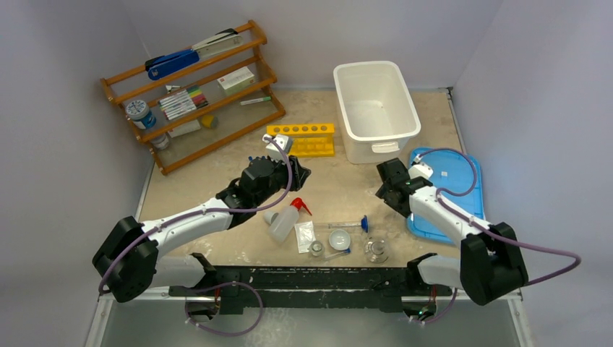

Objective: Organize the chemistry lab equipment
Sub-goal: Pick up the test tube at the center of the board.

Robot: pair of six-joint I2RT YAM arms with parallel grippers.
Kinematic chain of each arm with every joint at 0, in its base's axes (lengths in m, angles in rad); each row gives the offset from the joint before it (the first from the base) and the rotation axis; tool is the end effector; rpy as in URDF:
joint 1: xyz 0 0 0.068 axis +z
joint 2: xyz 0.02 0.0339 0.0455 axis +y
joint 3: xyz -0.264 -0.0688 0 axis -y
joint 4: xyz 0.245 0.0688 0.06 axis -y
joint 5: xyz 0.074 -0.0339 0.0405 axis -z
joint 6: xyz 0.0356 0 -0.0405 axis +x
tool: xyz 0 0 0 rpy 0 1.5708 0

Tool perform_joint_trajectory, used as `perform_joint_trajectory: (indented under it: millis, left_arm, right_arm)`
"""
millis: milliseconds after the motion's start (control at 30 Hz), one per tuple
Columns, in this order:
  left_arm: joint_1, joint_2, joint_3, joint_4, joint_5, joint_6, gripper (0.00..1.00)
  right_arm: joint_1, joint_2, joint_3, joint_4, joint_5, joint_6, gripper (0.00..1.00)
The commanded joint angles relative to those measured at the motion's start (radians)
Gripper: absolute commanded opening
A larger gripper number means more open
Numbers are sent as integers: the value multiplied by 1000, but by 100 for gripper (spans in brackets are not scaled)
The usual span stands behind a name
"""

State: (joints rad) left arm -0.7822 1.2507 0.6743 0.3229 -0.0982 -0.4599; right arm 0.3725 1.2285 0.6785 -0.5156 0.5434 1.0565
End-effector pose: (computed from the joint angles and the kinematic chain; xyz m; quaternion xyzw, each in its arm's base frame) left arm 0.2018 -0.1956 0.2534 0.0971 0.7845 -0.3241 0.5197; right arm 0.2136 0.0637 0.1939 0.3760 0.8562 -0.0385 0.3521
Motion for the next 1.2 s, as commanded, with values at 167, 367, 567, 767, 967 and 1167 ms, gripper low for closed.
perform_joint_trajectory:
  millis: [167,367,567,767,967,1167]
  left_arm:
    - [-5,-30,6,25,-14,24,33]
    - [-4,-24,-2,32,-13,20,33]
    - [-5,-24,-4,33,-17,23,33]
    - [-4,-14,-2,36,-21,17,33]
    - [-3,-21,10,30,-16,-3,33]
    - [3,-29,46,6,20,-41,33]
  right_arm:
    - [-1,57,-55,100,-49,10,68]
    - [-1,101,-57,139,-34,6,62]
    - [2,130,-57,179,-49,-14,49]
    - [26,131,-60,207,-51,-27,30]
    - [82,111,-67,240,-49,-81,5]
    - [196,51,-25,160,54,-67,0]
